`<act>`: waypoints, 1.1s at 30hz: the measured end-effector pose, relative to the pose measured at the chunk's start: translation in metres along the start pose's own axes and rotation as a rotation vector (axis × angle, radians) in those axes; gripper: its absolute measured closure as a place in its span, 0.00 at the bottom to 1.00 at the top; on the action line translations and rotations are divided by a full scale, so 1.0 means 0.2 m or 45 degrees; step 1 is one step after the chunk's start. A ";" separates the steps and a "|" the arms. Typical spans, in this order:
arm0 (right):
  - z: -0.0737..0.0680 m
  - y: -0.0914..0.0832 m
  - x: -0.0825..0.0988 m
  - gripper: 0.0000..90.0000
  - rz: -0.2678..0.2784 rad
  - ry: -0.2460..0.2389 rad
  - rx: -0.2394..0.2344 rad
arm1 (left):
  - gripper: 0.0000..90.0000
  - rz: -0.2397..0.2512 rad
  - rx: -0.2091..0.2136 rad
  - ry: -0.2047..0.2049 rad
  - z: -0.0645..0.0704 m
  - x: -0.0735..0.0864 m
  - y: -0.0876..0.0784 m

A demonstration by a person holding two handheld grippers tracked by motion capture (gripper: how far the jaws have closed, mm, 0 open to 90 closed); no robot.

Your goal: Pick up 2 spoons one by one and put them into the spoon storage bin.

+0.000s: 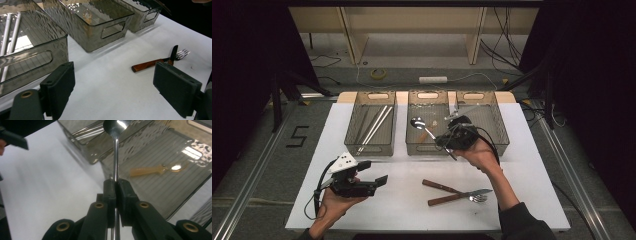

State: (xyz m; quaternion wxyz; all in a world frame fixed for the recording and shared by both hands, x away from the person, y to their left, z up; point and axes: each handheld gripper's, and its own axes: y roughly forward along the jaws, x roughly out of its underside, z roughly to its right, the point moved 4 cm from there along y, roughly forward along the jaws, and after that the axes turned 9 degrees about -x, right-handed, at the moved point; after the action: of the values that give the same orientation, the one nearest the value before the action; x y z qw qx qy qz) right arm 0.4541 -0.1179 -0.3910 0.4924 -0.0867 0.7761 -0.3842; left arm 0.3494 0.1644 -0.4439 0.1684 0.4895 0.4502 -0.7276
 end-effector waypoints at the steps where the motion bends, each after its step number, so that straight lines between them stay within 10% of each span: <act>1: 0.01 0.01 -0.01 0.95 0.003 0.009 0.005 | 0.19 0.002 0.001 0.000 0.00 0.00 0.00; 33: 0.28 0.19 -0.19 1.00 -0.019 0.193 0.116 | 0.19 0.024 0.008 -0.004 0.01 -0.01 0.00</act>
State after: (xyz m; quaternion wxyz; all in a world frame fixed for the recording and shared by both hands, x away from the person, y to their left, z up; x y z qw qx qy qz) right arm 0.5296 -0.1003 -0.4028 0.4330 -0.0407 0.7921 -0.4282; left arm 0.3490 0.1634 -0.4418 0.1745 0.4931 0.4432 -0.7280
